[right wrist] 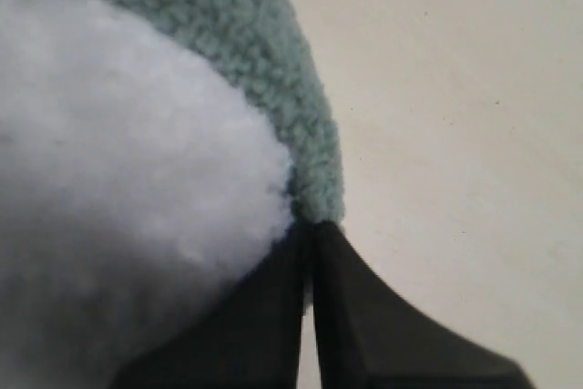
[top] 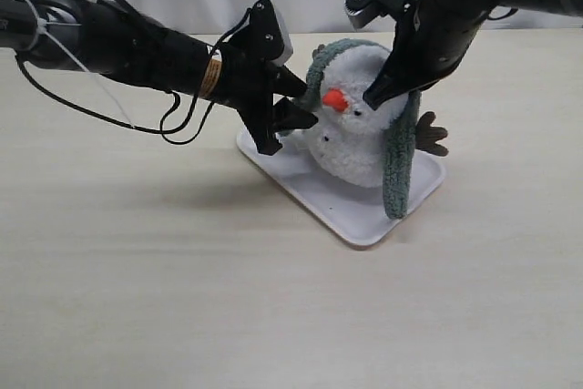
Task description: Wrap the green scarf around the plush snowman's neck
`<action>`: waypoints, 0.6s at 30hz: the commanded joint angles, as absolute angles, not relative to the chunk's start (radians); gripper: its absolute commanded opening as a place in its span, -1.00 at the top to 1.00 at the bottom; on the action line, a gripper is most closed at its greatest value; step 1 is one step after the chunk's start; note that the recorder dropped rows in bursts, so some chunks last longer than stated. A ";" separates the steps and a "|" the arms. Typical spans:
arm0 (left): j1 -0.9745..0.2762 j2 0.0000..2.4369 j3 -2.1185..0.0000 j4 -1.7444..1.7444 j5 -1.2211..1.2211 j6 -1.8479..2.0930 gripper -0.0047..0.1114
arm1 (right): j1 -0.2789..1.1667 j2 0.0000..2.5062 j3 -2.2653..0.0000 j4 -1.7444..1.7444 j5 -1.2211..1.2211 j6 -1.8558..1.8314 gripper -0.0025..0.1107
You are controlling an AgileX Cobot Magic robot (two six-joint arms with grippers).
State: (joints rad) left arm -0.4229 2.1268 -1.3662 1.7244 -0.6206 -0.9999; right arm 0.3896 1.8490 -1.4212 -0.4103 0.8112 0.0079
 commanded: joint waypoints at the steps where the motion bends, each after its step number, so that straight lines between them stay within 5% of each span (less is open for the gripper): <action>1: -0.430 2.126 -1.370 1.690 -0.630 -0.998 0.57 | 0.386 1.765 -1.450 -0.358 0.810 0.000 0.88; 5: -0.430 2.126 -1.370 1.730 -0.669 -1.002 0.92 | 0.386 1.691 -1.474 -0.255 0.795 -0.022 0.88; 18: -0.430 2.126 -1.370 1.744 -0.726 -1.070 0.92 | 0.384 1.760 -1.470 -0.162 0.707 -0.115 0.88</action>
State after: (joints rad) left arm -0.4283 2.1268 -1.3662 1.7458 -0.7149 -1.0533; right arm 0.3896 1.7341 -1.4706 -0.1253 0.7229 -0.1267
